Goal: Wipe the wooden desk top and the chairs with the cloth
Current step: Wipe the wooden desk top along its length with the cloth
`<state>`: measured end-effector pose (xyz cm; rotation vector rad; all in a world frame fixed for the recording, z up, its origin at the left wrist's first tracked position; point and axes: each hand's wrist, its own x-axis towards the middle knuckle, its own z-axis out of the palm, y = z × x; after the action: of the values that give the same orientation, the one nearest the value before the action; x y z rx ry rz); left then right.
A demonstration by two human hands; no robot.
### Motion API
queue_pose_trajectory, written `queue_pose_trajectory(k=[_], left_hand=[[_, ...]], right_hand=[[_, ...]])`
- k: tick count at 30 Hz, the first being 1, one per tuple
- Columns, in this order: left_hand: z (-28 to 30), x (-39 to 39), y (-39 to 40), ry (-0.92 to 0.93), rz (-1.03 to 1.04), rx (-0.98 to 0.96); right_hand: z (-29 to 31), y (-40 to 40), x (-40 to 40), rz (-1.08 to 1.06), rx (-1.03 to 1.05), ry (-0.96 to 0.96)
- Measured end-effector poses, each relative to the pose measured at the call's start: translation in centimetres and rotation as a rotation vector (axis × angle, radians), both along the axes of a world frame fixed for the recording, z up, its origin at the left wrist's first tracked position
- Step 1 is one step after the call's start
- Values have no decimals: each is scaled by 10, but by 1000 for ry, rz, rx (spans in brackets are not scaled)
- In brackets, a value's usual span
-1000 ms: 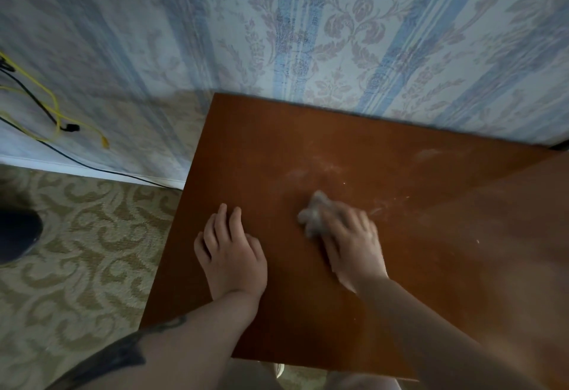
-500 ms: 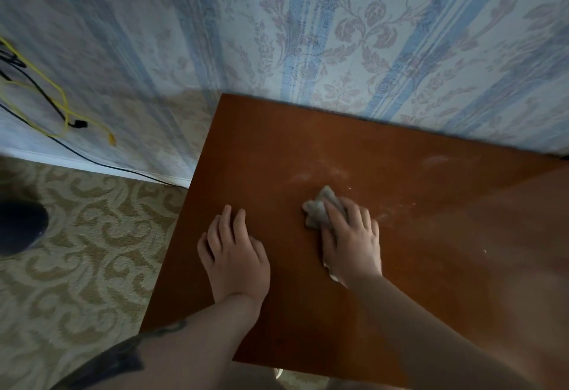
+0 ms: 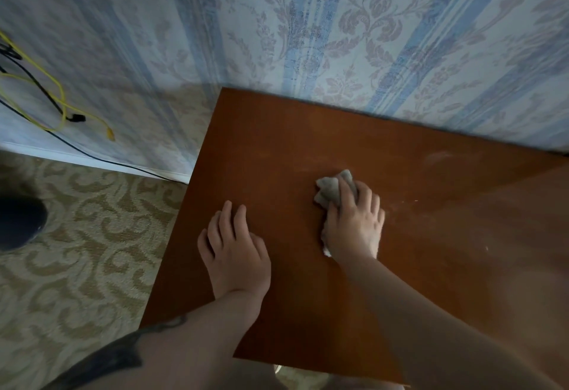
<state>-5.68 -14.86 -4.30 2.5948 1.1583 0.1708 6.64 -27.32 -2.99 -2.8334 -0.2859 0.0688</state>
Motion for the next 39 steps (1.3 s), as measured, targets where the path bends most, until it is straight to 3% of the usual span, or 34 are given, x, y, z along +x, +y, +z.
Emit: queue_pose_trajectory(k=[2, 3, 7, 9, 10, 12, 14, 16, 17, 19, 21, 23, 24, 26, 28, 30, 31, 35, 36, 37, 39], left_hand=[[0, 1, 0, 5, 17, 6], [0, 2, 0, 6, 19, 17], [0, 1, 1, -17, -4, 40], [1, 0, 1, -32, -9, 42], [1, 0, 0, -34, -7, 36], [1, 1, -1, -18, 2, 18], [2, 1, -1, -3, 1, 12], [1, 2, 0, 1, 2, 22], [0, 2, 0, 4, 1, 23], [-2, 0, 1, 14, -17, 34], [-2, -1, 1, 18, -33, 42], [0, 0, 1, -3, -23, 32], [1, 0, 0, -14, -22, 27], [2, 0, -1, -21, -23, 21], [4, 1, 0, -11, -28, 8], [6, 1, 0, -13, -19, -11], [7, 1, -1, -23, -20, -12], [5, -4, -2, -44, -182, 40], [3, -5, -2, -43, -253, 57], [1, -5, -2, -45, -321, 75], [0, 0, -5, -66, -390, 79]], right_hand=[[10, 46, -4, -151, -36, 102], [16, 64, -10, -96, -47, 137], [22, 55, -36, 583, -13, 131], [19, 19, -21, 797, 14, 113], [14, 2, -11, 764, 18, 79], [6, -8, 4, 431, 68, 29], [6, 21, 3, 59, 41, 47], [12, 63, -7, -84, -22, 131], [16, 78, -17, -18, -40, 156], [20, 82, -36, 315, -47, 155], [20, 52, -42, 644, 4, 133], [12, 8, -36, 791, 21, 48], [4, -15, -29, 735, 7, -4], [-3, -38, -13, 418, 20, -39], [0, -21, -3, 14, 30, -25], [9, 12, -5, -211, 12, 79], [14, 24, -12, -164, 5, 109], [18, -7, -40, 599, 43, 73], [16, -31, -37, 690, 33, 45], [11, -53, -32, 662, 20, 14], [3, -82, -22, 313, 61, -10]])
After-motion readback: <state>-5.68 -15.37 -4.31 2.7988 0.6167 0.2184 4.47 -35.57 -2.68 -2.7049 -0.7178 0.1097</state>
